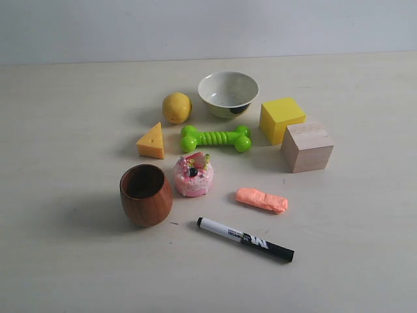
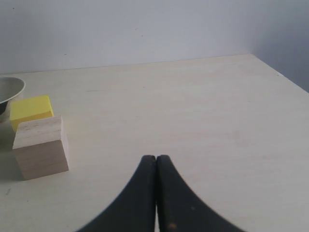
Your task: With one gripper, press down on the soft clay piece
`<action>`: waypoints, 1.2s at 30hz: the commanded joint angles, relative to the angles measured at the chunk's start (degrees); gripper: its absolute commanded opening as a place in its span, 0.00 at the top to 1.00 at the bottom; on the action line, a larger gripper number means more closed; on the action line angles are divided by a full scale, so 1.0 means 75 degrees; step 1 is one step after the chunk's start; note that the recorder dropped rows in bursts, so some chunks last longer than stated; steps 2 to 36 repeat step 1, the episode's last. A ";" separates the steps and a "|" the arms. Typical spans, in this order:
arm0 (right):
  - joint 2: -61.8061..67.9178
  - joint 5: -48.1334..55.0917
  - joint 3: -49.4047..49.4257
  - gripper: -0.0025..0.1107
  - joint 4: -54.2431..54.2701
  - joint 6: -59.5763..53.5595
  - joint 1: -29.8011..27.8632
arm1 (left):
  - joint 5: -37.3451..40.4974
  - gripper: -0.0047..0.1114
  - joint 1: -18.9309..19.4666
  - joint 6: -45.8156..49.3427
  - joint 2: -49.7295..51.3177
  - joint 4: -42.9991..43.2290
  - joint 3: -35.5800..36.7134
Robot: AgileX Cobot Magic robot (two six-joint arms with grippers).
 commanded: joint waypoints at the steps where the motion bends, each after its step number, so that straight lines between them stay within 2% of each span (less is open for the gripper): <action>1: -0.0049 -0.0126 0.0035 0.98 0.0003 -0.0072 0.0010 | -0.0073 0.96 0.0015 -0.0008 -0.0046 -0.0012 -0.0027; 36: -0.0049 -0.0126 0.0035 0.98 0.0003 -0.0072 0.0010 | -0.0073 0.96 0.0015 -0.0008 -0.0046 -0.0012 -0.0027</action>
